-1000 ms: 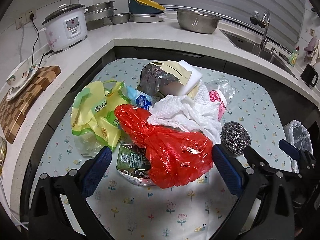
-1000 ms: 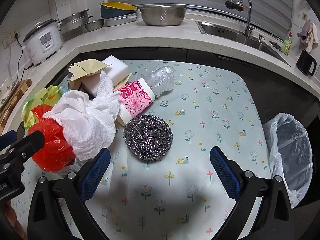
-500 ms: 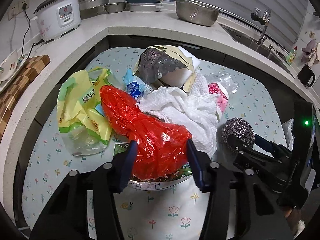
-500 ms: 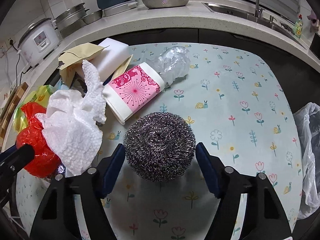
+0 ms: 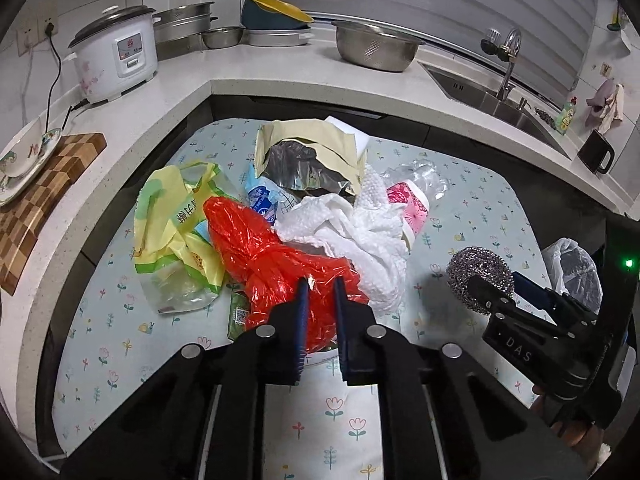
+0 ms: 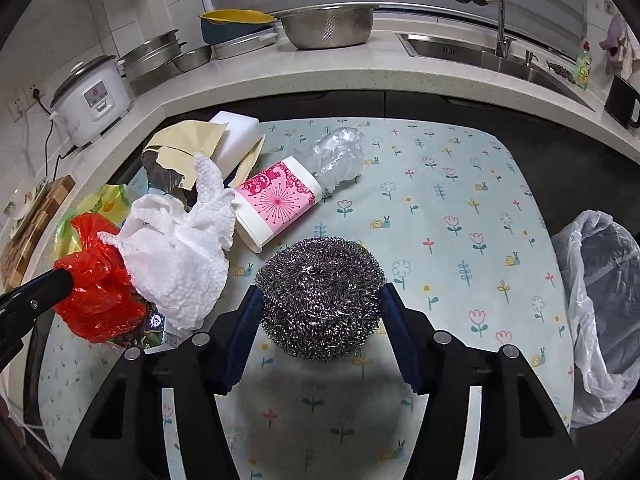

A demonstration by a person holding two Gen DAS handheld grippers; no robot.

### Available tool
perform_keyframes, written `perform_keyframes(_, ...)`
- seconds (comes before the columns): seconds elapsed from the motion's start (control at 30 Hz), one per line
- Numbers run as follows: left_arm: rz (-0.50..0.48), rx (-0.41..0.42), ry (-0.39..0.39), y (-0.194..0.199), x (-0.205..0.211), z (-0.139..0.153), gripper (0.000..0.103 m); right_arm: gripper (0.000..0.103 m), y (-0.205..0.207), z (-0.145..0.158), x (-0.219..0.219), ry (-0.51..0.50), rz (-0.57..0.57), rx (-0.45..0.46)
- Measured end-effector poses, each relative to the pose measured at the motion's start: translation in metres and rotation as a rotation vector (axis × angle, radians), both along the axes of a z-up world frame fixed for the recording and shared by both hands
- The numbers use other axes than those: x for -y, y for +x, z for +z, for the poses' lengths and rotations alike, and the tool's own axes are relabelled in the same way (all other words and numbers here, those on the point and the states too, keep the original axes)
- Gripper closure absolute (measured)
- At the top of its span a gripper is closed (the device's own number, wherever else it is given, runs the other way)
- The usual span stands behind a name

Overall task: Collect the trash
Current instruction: 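Carry the red bag and steel scrubber over the bin and open both grippers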

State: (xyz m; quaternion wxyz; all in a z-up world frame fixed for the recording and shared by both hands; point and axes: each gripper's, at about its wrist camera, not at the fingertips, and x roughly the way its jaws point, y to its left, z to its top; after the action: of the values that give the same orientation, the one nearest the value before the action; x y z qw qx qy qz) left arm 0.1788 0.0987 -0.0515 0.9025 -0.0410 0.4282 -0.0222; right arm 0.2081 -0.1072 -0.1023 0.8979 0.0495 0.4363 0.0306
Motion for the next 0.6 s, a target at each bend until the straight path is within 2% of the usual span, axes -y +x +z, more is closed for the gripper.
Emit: perform_keyframes(0.6,-0.126,0.156,-0.001,-0.05,0.057,0.069,0.092,0.045,-0.068,0.069,0.051,-0.015,-0.097,0.136)
